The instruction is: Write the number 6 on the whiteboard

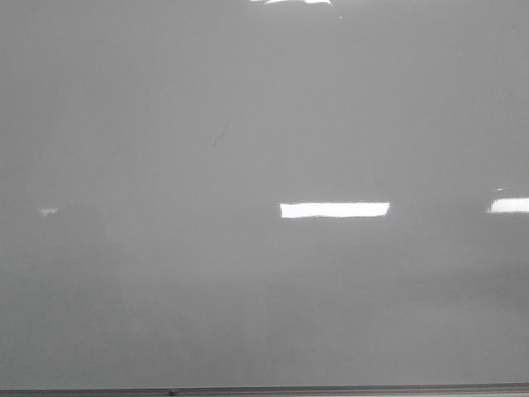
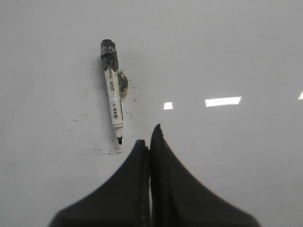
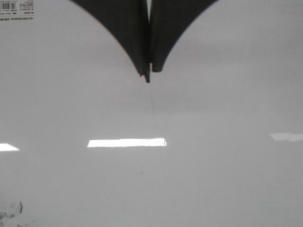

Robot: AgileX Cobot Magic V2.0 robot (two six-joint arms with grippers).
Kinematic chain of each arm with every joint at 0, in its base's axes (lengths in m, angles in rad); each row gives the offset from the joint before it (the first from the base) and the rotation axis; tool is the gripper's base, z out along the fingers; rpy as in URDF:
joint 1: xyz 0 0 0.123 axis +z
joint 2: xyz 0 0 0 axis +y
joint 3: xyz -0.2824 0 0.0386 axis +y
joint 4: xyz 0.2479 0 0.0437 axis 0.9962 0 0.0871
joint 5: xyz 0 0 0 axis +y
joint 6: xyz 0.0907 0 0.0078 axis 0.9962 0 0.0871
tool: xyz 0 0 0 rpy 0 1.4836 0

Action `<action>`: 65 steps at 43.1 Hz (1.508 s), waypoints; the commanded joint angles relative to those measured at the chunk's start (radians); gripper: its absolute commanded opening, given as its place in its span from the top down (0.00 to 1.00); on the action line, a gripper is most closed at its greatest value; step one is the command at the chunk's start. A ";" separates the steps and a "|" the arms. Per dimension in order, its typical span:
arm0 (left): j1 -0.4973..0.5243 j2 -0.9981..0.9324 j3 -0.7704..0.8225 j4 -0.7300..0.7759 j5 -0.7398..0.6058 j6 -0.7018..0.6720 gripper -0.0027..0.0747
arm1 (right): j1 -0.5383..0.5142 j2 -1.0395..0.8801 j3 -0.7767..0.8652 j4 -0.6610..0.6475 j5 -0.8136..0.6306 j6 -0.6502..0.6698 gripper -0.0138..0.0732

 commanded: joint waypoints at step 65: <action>-0.005 0.046 -0.204 -0.044 -0.180 -0.008 0.99 | 0.001 0.066 -0.307 0.031 0.013 -0.001 0.91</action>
